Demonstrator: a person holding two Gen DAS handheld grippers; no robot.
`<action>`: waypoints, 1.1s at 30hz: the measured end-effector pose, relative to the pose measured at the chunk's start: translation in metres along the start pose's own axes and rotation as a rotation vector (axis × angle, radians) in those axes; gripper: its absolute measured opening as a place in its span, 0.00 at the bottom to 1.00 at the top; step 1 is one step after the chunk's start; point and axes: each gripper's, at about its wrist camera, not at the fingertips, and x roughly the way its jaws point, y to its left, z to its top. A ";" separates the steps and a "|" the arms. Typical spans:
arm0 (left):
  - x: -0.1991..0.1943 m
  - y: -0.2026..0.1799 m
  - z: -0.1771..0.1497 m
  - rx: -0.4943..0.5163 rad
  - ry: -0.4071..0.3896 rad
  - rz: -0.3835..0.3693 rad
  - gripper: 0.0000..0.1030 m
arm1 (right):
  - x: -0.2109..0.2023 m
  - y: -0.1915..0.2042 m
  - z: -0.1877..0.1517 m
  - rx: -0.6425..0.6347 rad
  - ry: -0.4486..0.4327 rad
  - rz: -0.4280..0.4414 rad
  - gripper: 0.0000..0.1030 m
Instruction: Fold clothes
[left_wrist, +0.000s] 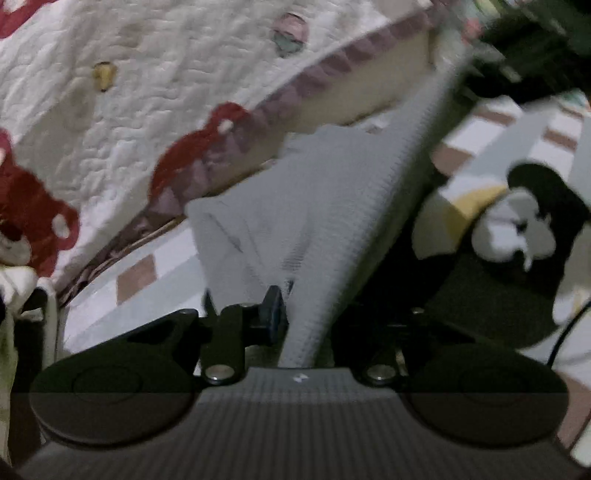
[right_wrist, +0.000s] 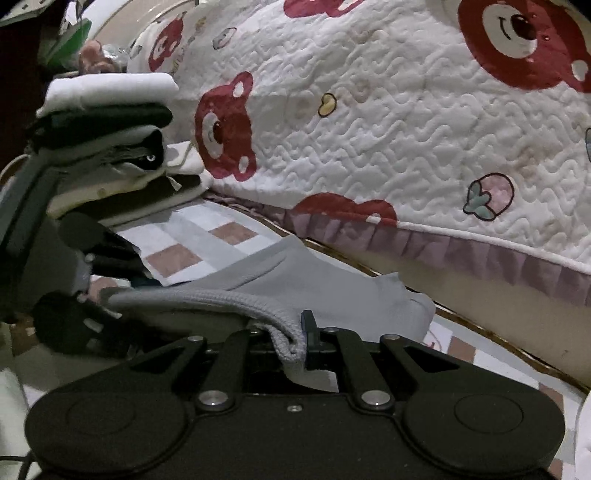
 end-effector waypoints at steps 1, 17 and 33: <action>-0.007 0.001 0.002 0.019 -0.010 0.017 0.19 | -0.005 0.001 -0.001 0.008 -0.013 0.009 0.08; -0.141 -0.001 -0.026 0.078 0.051 0.091 0.19 | -0.058 0.059 -0.022 0.154 -0.038 0.323 0.09; -0.128 0.033 0.016 0.211 0.232 -0.227 0.32 | -0.061 0.036 -0.045 0.431 -0.003 0.491 0.09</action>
